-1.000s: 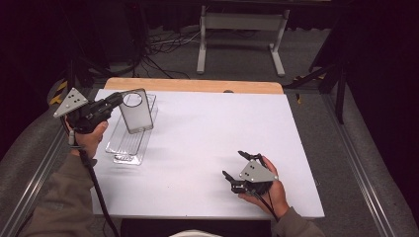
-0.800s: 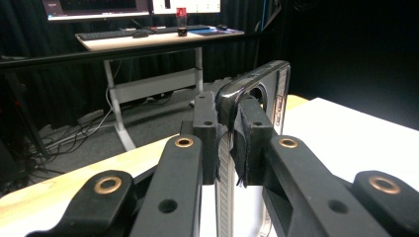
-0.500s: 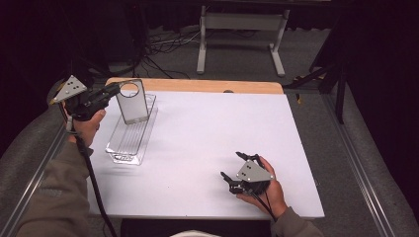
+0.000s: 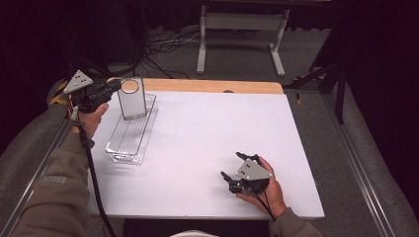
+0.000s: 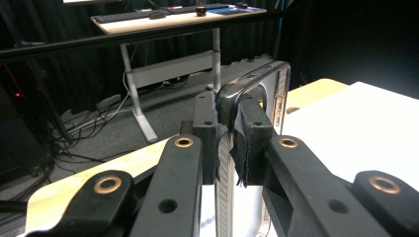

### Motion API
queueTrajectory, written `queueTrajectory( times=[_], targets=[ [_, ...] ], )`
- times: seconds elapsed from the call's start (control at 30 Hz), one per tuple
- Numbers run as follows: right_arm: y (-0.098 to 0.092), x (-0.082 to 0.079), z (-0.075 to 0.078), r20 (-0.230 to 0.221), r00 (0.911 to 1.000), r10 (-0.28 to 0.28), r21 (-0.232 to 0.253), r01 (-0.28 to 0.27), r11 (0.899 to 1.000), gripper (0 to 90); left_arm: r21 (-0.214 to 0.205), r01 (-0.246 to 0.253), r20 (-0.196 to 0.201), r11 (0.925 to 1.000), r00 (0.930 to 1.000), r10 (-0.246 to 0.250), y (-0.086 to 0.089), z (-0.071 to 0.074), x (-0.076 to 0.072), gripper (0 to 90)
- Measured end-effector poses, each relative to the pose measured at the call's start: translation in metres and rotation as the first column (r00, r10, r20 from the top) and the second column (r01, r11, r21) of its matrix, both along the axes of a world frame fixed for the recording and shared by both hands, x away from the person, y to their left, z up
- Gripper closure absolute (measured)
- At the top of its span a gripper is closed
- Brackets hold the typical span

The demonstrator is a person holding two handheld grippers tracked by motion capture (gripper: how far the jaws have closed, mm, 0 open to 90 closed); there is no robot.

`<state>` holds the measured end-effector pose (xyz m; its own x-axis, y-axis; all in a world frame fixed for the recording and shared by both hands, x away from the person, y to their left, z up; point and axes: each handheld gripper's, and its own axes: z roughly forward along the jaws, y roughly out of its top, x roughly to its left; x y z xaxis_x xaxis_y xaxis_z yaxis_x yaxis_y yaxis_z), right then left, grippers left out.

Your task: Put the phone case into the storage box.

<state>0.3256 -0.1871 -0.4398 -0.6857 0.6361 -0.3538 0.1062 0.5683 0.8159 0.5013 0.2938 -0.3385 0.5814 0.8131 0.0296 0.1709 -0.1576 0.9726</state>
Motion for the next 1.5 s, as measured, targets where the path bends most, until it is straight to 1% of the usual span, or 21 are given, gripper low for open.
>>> queueTrajectory(
  times=[0.07, 0.13, 0.17, 0.23, 0.37, 0.43, 0.5, 0.57, 0.63, 0.77, 0.8, 0.87, 1.0, 1.07, 1.1, 1.17, 1.2, 1.23, 1.27, 1.37, 1.5],
  targets=[
    [0.001, -0.001, -0.001, -0.005, 1.0, 0.0, -0.004, 0.0, 1.0, 23.4, 0.001, -0.002, 0.005, 1.0, 1.0, 0.002, -0.001, -0.004, 0.006, 81.1],
    [0.001, -0.001, -0.002, -0.005, 1.0, -0.002, -0.012, 0.002, 1.0, 23.5, 0.008, 0.003, -0.007, 1.0, 1.0, -0.003, -0.002, -0.008, 0.013, 81.1],
    [0.0, -0.001, -0.002, -0.006, 1.0, -0.004, -0.01, 0.003, 1.0, 23.5, 0.0, 0.002, -0.006, 1.0, 1.0, -0.002, -0.002, -0.009, 0.015, 81.1],
    [-0.001, -0.002, -0.002, -0.009, 0.9999, -0.01, -0.009, 0.01, 1.0, 23.5, 0.005, 0.007, -0.014, 1.0, 0.9999, -0.007, -0.004, -0.013, 0.021, 81.1],
    [-0.003, -0.002, -0.002, -0.004, 0.9989, -0.048, -0.018, 0.047, 0.999, 24.4, 0.006, 0.018, -0.015, 0.9998, 0.9997, -0.018, -0.008, -0.023, 0.032, 81.1],
    [-0.004, -0.002, -0.002, -0.005, 0.9983, -0.058, -0.015, 0.058, 0.998, 24.4, 0.018, 0.027, -0.029, 0.9995, 0.9992, -0.027, -0.011, -0.029, 0.039, 81.1],
    [-0.004, -0.003, -0.002, -0.005, 0.9982, -0.06, -0.018, 0.06, 0.998, 24.5, 0.032, 0.021, -0.026, 0.9993, 0.9995, -0.02, -0.014, -0.032, 0.043, 81.1],
    [-0.005, -0.004, -0.003, -0.001, 0.998, -0.063, -0.026, 0.063, 0.998, 24.5, 0.036, 0.027, -0.028, 0.999, 0.9993, -0.026, -0.016, -0.034, 0.046, 81.0],
    [-0.006, -0.005, -0.004, -0.004, 0.9978, -0.066, -0.03, 0.066, 0.997, 24.6, 0.047, 0.018, -0.025, 0.9987, 0.9995, -0.017, -0.02, -0.035, 0.049, 81.0],
    [-0.007, -0.005, -0.005, -0.006, 0.9967, -0.081, -0.034, 0.081, 0.996, 25.9, 0.042, 0.007, -0.02, 0.9991, 0.9998, -0.006, -0.023, -0.035, 0.054, 80.6],
    [-0.006, -0.004, -0.005, 0.002, 0.9963, -0.085, -0.047, 0.085, 0.995, 26.0, 0.043, 0.0, -0.016, 0.9991, 0.9999, 0.001, -0.024, -0.036, 0.056, 80.5],
    [-0.006, -0.004, -0.005, 0.0, 0.9963, -0.086, -0.045, 0.086, 0.995, 26.1, 0.055, 0.002, -0.011, 0.9985, 0.9999, -0.001, -0.026, -0.035, 0.058, 79.7],
    [-0.006, -0.003, -0.007, -0.012, 0.9971, -0.075, -0.05, 0.074, 0.996, 27.5, 0.098, 0.0, -0.004, 0.9952, 1.0, 0.001, -0.03, -0.034, 0.062, 77.8],
    [-0.005, -0.004, -0.007, -0.014, 0.9976, -0.068, -0.056, 0.067, 0.996, 27.6, 0.103, 0.0, -0.002, 0.9947, 1.0, 0.0, -0.03, -0.034, 0.063, 76.9],
    [-0.004, -0.004, -0.008, -0.013, 0.9981, -0.061, -0.06, 0.06, 0.996, 27.8, 0.116, 0.001, -0.002, 0.9933, 1.0, -0.001, -0.03, -0.034, 0.063, 76.9],
    [-0.003, -0.006, -0.008, -0.015, 0.9988, -0.047, -0.068, 0.046, 0.997, 28.4, 0.141, -0.012, -0.006, 0.9899, 0.9999, 0.013, -0.03, -0.035, 0.065, 75.7],
    [-0.003, -0.006, -0.008, -0.015, 0.9988, -0.047, -0.068, 0.046, 0.997, 28.4, 0.141, -0.012, -0.006, 0.9899, 0.9999, 0.013, -0.03, -0.035, 0.065, 73.4],
    [-0.002, -0.007, -0.008, -0.015, 0.9989, -0.044, -0.068, 0.043, 0.997, 28.3, 0.16, -0.023, -0.01, 0.9869, 0.9997, 0.025, -0.028, -0.036, 0.067, 73.3],
    [-0.002, -0.007, -0.008, -0.015, 0.9989, -0.044, -0.068, 0.043, 0.997, 28.3, 0.16, -0.023, -0.01, 0.9869, 0.9997, 0.025, -0.028, -0.036, 0.067, 72.9],
    [-0.003, -0.008, -0.006, 0.003, 0.9991, -0.041, -0.07, 0.042, 0.997, 29.3, 0.19, -0.054, -0.018, 0.9803, 0.9982, 0.058, -0.027, -0.038, 0.07, 68.9],
    [-0.003, -0.011, -0.002, 0.029, 0.999, -0.034, -0.065, 0.036, 0.997, 29.5, 0.202, -0.072, -0.019, 0.9767, 0.9968, 0.077, -0.025, -0.039, 0.072, 64.8]
  ],
)
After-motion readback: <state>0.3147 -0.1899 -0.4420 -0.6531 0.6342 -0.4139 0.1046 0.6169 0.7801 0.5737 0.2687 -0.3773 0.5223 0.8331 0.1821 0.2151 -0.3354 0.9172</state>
